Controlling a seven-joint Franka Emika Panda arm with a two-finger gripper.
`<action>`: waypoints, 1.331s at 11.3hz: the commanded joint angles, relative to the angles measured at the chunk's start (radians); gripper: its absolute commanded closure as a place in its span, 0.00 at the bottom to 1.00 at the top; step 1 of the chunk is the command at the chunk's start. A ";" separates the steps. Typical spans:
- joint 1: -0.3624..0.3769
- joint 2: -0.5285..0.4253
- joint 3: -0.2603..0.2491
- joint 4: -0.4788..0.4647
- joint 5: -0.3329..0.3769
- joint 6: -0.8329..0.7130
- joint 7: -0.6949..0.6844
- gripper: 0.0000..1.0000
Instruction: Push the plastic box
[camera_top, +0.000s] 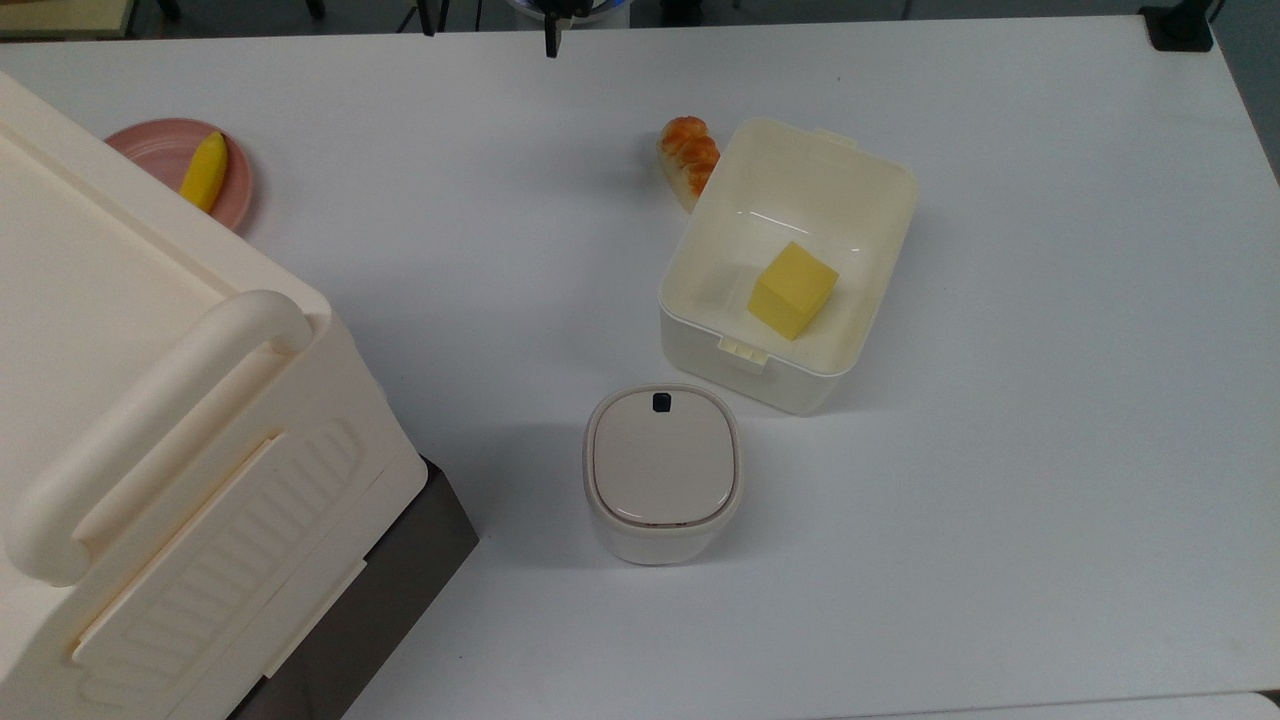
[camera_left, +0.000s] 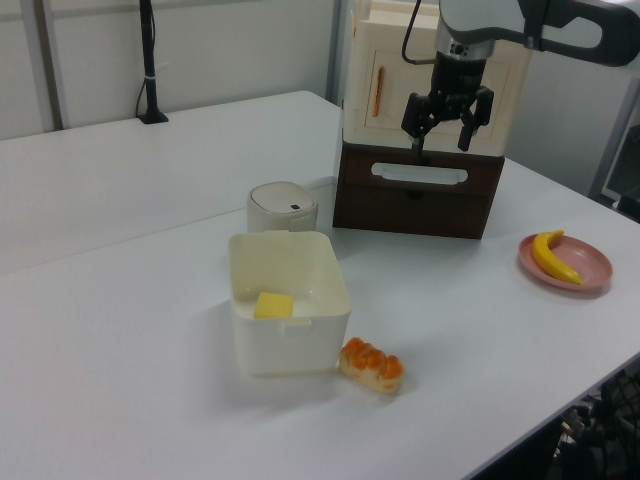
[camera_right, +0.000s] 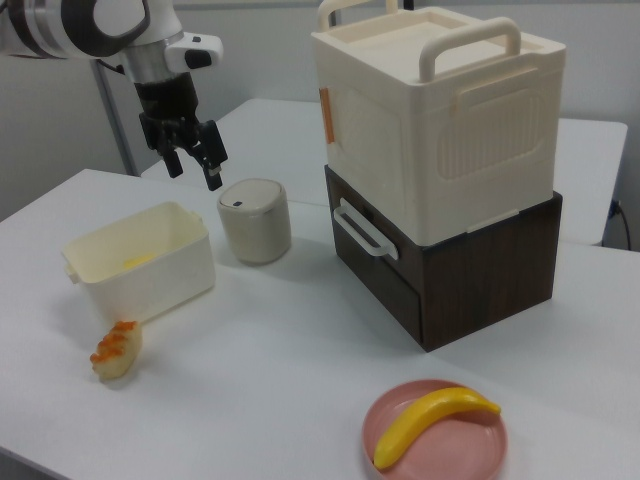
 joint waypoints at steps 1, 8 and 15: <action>-0.040 0.008 0.016 0.019 0.062 -0.030 -0.022 0.00; -0.042 0.000 0.018 0.013 0.073 -0.017 -0.034 0.00; -0.044 -0.001 0.065 -0.099 0.055 -0.017 -0.739 0.00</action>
